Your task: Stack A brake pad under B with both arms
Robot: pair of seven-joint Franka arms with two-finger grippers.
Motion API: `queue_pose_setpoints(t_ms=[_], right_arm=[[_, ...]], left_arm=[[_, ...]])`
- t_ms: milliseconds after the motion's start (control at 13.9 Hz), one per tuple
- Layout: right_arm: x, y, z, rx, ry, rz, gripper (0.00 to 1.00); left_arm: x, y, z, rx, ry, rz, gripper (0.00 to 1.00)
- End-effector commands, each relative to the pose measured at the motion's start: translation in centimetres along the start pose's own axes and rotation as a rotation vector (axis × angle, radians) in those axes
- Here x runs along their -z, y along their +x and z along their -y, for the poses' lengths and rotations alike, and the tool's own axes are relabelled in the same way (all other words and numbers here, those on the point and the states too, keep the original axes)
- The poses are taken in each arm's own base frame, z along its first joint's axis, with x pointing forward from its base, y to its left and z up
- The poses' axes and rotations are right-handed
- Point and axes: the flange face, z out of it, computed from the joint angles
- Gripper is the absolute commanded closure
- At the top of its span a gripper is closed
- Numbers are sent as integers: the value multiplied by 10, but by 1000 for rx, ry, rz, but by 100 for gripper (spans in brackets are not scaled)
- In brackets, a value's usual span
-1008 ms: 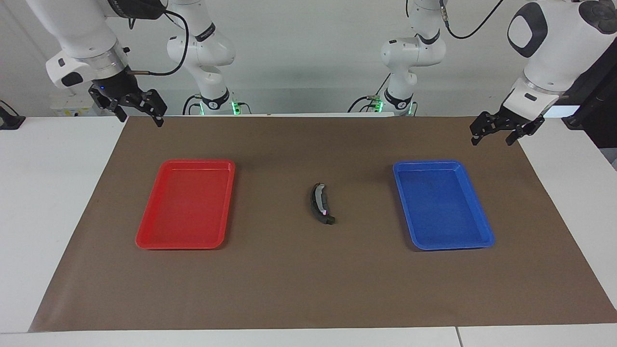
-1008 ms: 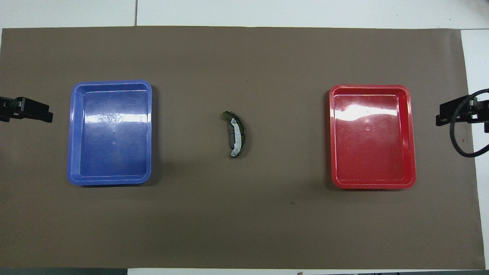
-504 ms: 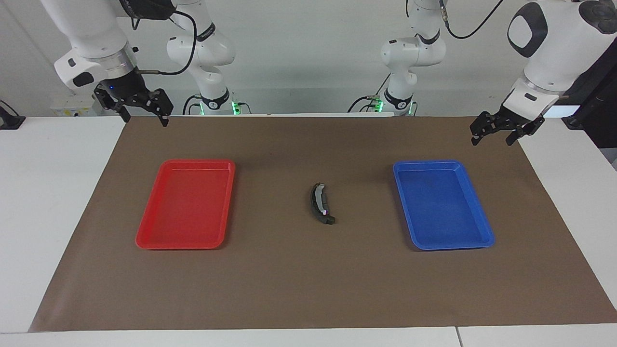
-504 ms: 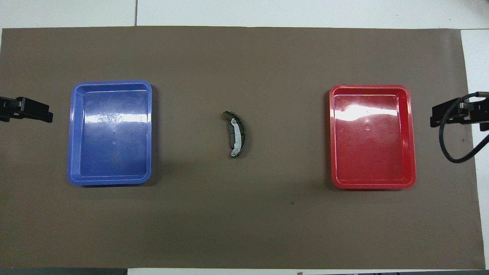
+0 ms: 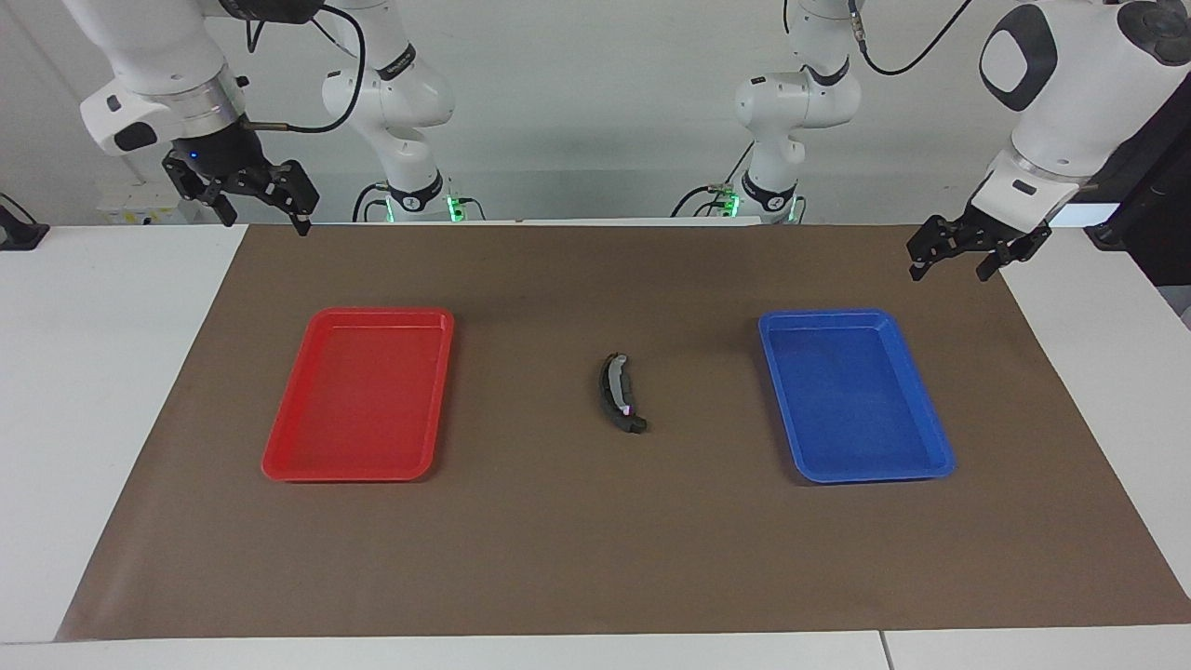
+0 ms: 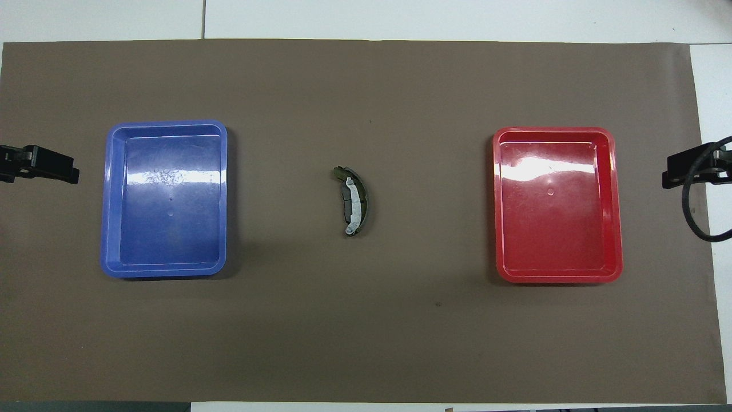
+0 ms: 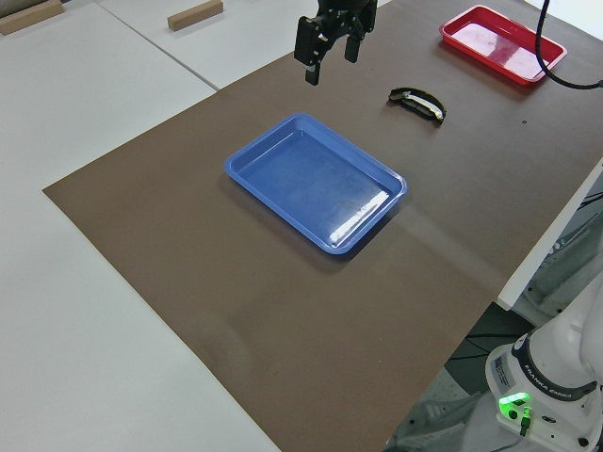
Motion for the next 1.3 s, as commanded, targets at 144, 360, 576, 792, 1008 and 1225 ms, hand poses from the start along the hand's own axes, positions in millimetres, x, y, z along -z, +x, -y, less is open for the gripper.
queue_pose_setpoints(t_ms=[144, 360, 576, 792, 1008, 1225], right_arm=[[-4, 5, -1, 18, -9, 12, 0], [-6, 7, 1, 28, -8, -4, 0], [-5, 7, 1, 29, -8, -5, 0], [-5, 7, 1, 31, -8, -4, 0], [-6, 7, 1, 31, -8, -2, 0], [-6, 6, 4, 35, -9, -1, 0]], left_arm=[[0, -8, 2, -3, 22, -5, 0], [0, -8, 2, -3, 21, -5, 0], [0, -8, 2, -3, 21, -5, 0], [0, -8, 2, -3, 21, -5, 0], [0, -8, 2, -1, 21, -5, 0], [0, -8, 2, -3, 22, -5, 0]])
